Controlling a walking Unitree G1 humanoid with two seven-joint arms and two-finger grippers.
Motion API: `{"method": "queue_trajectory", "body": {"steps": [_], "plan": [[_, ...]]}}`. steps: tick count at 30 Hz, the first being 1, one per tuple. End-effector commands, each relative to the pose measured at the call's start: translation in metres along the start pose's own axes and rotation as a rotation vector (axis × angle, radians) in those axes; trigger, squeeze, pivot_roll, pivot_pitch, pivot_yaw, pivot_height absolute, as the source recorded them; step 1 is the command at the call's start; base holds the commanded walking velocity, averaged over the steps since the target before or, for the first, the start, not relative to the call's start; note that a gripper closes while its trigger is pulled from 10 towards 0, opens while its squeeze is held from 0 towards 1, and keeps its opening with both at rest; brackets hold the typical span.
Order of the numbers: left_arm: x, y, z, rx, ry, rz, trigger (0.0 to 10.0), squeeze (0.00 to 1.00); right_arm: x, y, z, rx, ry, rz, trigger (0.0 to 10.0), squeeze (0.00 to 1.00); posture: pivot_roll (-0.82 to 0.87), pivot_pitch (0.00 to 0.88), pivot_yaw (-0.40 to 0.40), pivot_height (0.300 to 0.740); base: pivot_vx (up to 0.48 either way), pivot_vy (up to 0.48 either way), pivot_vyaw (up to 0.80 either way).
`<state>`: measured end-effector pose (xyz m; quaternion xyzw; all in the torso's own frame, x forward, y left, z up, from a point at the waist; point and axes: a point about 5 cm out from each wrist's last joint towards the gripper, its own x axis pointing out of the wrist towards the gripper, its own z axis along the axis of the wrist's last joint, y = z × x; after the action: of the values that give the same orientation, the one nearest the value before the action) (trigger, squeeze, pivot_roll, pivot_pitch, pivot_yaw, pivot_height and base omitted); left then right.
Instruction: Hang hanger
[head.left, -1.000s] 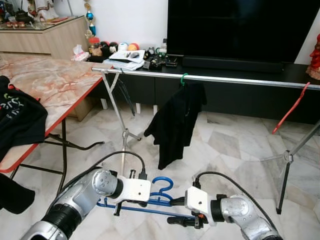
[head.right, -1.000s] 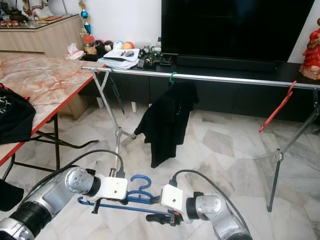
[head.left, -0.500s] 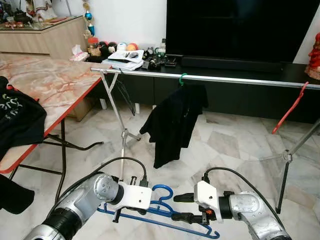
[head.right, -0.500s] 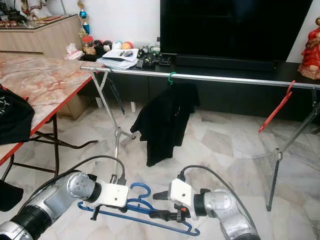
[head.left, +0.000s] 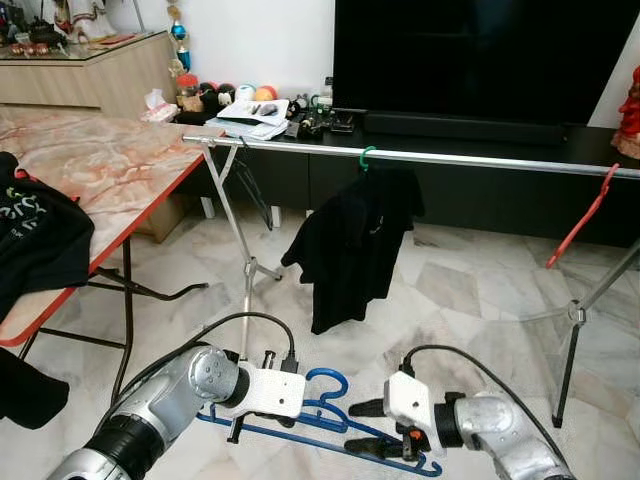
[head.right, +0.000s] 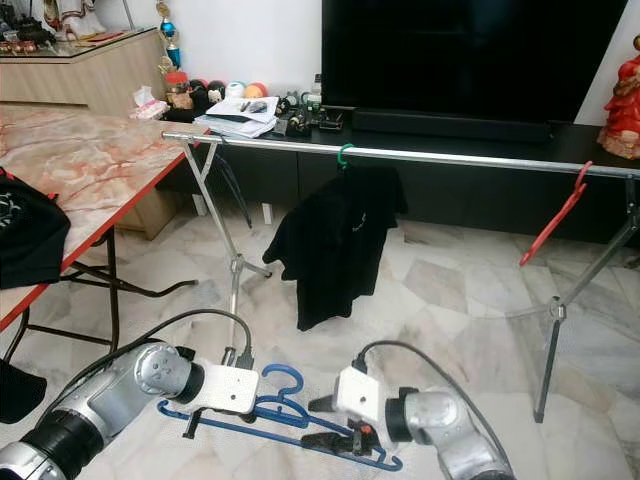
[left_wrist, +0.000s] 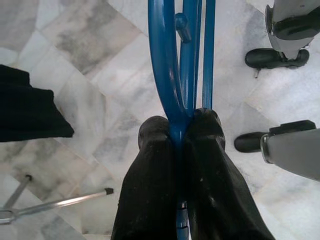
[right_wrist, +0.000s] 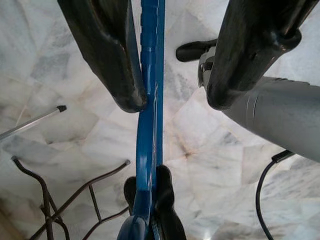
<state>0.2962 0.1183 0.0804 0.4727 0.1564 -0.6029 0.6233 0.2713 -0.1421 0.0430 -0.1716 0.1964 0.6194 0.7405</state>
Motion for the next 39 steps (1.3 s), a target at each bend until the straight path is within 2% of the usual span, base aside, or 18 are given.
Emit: {"method": "queue_trajectory", "body": {"steps": [1,11,20,21,22,23,25,26,28,29,31,32,33,39], "plan": [[0.0,0.0,0.005,0.024,-0.007,-0.008,10.0,0.0,0.004,-0.002,0.004,-0.019,0.008,0.007,10.0,0.0,0.12,0.005,0.052,0.74,0.0,0.0,0.0],[0.0,0.001,0.01,0.05,-0.01,-0.005,10.0,0.0,0.009,-0.013,0.005,-0.021,-0.004,-0.113,10.0,0.0,0.12,0.0,0.052,0.74,0.0,0.0,0.0],[0.001,0.001,0.011,0.05,-0.012,-0.005,10.0,0.0,0.015,-0.008,0.003,-0.007,-0.004,-0.051,10.0,0.0,0.12,0.0,0.051,0.74,0.0,0.0,0.0],[0.001,0.001,0.011,0.05,-0.013,-0.004,10.0,0.0,0.016,-0.007,0.002,-0.002,0.002,-0.037,7.8,0.0,0.12,0.0,0.051,0.74,0.0,0.0,0.0],[0.001,0.001,0.011,0.05,-0.013,-0.004,10.0,0.0,0.016,-0.007,0.002,-0.002,0.002,-0.037,7.8,0.0,0.12,0.0,0.051,0.74,0.0,0.0,0.0],[0.001,0.001,0.012,0.05,-0.013,-0.003,10.0,0.0,0.017,-0.004,0.0,0.001,0.014,-0.012,4.1,0.0,0.13,0.0,0.051,0.74,0.0,0.0,0.0],[0.001,0.001,0.012,0.05,-0.014,-0.003,10.0,0.0,0.017,-0.003,-0.001,0.0,0.018,-0.005,4.1,0.0,0.13,0.0,0.051,0.74,0.0,0.0,0.0],[0.001,0.001,0.012,0.049,-0.014,-0.003,10.0,0.0,0.018,-0.003,-0.001,0.0,0.019,-0.007,2.4,0.0,0.13,0.0,0.051,0.74,0.0,0.0,0.0],[0.001,0.001,0.012,0.048,-0.014,-0.002,10.0,0.0,0.018,-0.003,-0.002,0.002,0.021,-0.011,2.4,0.0,0.13,0.0,0.051,0.74,0.0,0.0,0.0],[0.001,0.002,0.012,0.047,-0.014,-0.002,10.0,0.0,0.019,-0.003,-0.003,0.008,0.024,-0.011,1.9,0.0,0.13,0.0,0.051,0.74,0.0,0.0,0.0],[0.002,0.002,0.012,0.045,-0.015,0.0,10.0,0.0,0.02,-0.002,-0.005,0.015,0.03,-0.01,2.0,0.0,0.13,0.0,0.05,0.74,0.0,0.0,0.0],[0.002,0.002,0.012,0.044,-0.016,0.001,10.0,0.0,0.02,-0.001,-0.006,0.017,0.033,-0.009,1.6,0.0,0.13,0.0,0.05,0.74,0.0,0.0,0.0],[0.002,0.002,0.012,0.043,-0.016,0.001,10.0,0.0,0.02,-0.001,-0.006,0.016,0.034,-0.007,0.1,0.0,0.13,0.0,0.05,0.74,0.0,0.0,0.0],[0.002,0.003,0.013,0.044,-0.017,0.005,10.0,0.0,0.021,-0.002,-0.006,0.02,0.038,-0.01,0.0,0.0,0.13,0.0,0.048,0.74,0.0,0.0,0.0]]}}
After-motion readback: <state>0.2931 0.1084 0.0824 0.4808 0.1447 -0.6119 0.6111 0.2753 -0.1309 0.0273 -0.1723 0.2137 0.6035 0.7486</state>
